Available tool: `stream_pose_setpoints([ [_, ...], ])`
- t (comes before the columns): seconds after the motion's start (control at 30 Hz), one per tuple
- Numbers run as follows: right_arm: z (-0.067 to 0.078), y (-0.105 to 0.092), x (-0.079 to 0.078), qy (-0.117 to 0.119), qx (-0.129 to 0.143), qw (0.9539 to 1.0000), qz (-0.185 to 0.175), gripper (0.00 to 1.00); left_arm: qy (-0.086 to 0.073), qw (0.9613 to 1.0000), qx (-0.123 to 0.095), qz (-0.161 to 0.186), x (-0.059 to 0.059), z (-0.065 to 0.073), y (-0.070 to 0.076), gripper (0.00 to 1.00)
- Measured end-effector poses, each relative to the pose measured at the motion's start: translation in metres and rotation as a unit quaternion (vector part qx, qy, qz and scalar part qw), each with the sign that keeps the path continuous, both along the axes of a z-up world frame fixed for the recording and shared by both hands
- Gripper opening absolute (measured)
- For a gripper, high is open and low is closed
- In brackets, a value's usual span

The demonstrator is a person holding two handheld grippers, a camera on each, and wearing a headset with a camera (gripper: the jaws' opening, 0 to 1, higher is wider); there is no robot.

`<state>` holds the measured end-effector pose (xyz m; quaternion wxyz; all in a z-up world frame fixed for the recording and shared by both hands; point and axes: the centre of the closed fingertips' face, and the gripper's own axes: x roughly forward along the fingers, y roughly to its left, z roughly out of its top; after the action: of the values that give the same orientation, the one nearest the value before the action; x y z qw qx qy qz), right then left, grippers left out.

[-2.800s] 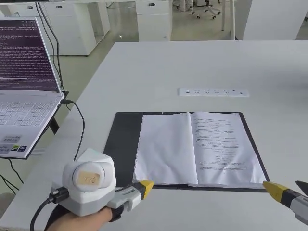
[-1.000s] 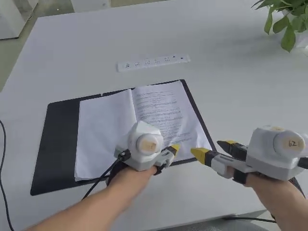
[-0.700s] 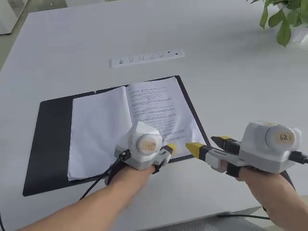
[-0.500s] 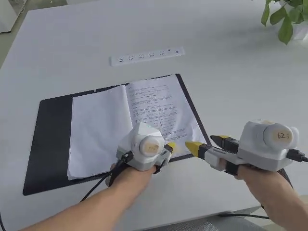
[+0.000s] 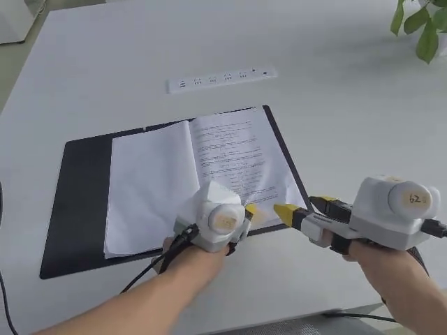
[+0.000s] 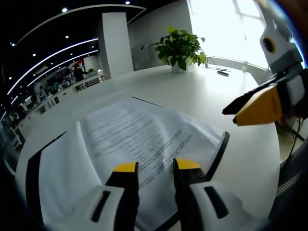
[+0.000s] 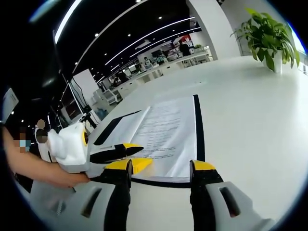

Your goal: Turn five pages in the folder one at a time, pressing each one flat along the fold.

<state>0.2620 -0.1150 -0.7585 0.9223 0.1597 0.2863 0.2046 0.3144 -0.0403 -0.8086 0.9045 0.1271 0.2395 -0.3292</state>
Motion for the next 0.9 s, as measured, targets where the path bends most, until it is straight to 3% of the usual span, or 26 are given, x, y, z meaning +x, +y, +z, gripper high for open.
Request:
stream_pose_setpoints([
  [0.3, -0.0005, -0.001, 0.0023, 0.001, 0.004, 1.0, -0.005, 0.47, -0.007, 0.9995, 0.014, -0.027, -0.0049, -0.0012, -0.0064, 0.2],
  [0.7, -0.0053, -0.0022, 0.0008, 0.007, 0.001, 1.0, -0.005, 0.46, -0.005, 0.9998, 0.001, -0.017, -0.0037, -0.0021, -0.0049, 0.18],
  [0.8, -0.0058, -0.0025, 0.001, 0.008, 0.003, 0.9999, -0.006, 0.46, -0.008, 1.0, 0.003, 0.002, 0.0018, -0.0023, 0.0008, 0.11],
  [0.9, -0.0064, -0.0028, 0.0019, 0.008, 0.003, 0.9999, -0.006, 0.45, -0.007, 0.9999, 0.004, -0.007, 0.0008, -0.0025, -0.0004, 0.11],
])
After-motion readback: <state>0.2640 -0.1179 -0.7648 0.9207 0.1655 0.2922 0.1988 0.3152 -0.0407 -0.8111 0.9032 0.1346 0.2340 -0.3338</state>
